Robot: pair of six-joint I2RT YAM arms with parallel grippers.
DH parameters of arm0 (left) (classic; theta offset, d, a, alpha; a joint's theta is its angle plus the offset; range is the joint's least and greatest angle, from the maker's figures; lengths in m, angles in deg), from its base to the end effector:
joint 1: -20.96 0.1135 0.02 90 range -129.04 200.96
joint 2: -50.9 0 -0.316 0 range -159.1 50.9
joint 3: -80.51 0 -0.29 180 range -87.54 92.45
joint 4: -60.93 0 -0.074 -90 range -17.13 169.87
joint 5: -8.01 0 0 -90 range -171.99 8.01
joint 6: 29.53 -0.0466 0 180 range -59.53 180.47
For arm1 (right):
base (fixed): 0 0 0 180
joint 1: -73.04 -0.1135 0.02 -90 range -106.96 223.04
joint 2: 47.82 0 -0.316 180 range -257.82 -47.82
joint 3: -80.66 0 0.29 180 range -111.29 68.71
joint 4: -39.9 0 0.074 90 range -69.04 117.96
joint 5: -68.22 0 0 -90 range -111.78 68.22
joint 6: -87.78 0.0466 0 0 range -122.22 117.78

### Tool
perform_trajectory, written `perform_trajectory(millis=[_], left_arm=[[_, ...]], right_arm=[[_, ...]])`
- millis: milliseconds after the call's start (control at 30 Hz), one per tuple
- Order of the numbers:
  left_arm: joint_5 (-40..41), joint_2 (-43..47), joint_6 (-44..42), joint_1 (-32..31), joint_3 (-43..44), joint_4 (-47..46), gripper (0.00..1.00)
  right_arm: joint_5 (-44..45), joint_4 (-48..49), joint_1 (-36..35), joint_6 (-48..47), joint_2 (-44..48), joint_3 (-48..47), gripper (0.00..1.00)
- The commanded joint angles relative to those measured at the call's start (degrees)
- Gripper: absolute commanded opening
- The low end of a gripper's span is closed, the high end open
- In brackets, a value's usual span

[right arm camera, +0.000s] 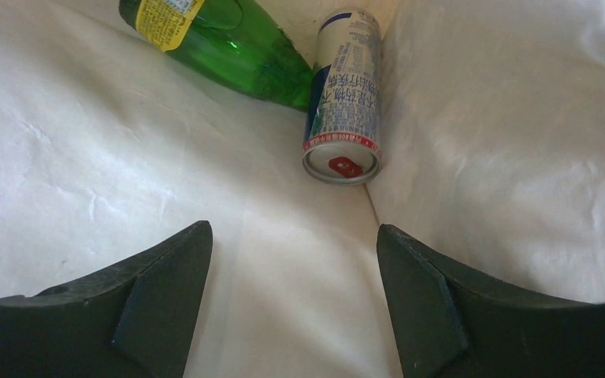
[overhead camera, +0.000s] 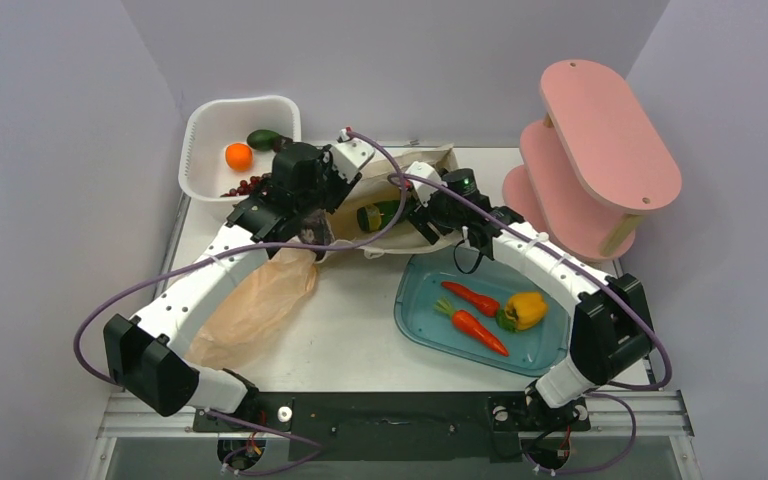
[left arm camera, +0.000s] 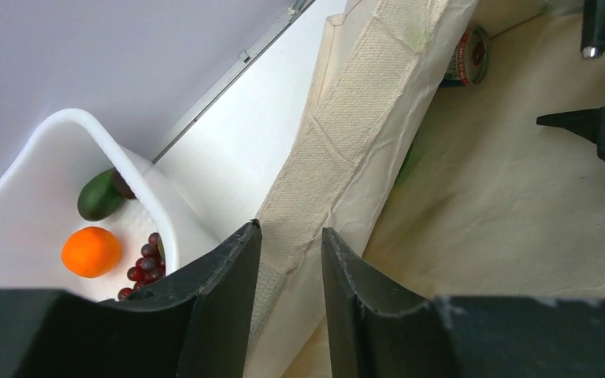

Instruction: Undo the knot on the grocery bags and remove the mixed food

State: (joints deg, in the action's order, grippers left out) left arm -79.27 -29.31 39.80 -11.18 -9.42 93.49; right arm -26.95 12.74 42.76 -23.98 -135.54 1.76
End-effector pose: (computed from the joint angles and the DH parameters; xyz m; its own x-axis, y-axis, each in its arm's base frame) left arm 0.3087 -0.1913 0.4280 -0.1312 0.4989 -0.8567 0.5778 0.7407 0.3428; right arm 0.3359 0.2010 0.3140 -0.2617 -0.5803 -0.7712 -0.7130 0.6548 -0.2508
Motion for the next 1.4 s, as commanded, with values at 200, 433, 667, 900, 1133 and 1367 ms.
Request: perform_trajectory(millis=[200, 433, 667, 900, 1133, 1367], left_arm=[[-0.3, -4.9, 1.1, 9.4, 3.9, -3.5, 0.21], [-2.5, -6.7, 0.7, 11.2, 4.1, -5.5, 0.11], [-4.0, -7.1, 0.2, 11.2, 3.8, -6.3, 0.09], [-5.0, -7.1, 0.2, 11.6, 3.8, -6.6, 0.09], [-5.1, -6.9, 0.3, 11.8, 4.2, -6.5, 0.09], [-5.8, -6.1, 1.2, 11.8, 3.3, -7.0, 0.09]], right_arm=[[-3.5, -1.8, 0.4, -16.1, -9.8, -8.9, 0.73], [2.5, -5.7, 0.3, -20.1, -18.6, -16.4, 0.76], [9.0, -6.9, -0.4, -21.9, -25.2, -23.8, 0.80], [16.0, -12.9, -0.6, -25.7, -32.8, -30.3, 0.72], [20.7, -18.1, -1.7, -30.4, -36.4, -33.9, 0.35], [11.1, -18.2, -2.2, -26.0, -29.6, -35.7, 0.00]])
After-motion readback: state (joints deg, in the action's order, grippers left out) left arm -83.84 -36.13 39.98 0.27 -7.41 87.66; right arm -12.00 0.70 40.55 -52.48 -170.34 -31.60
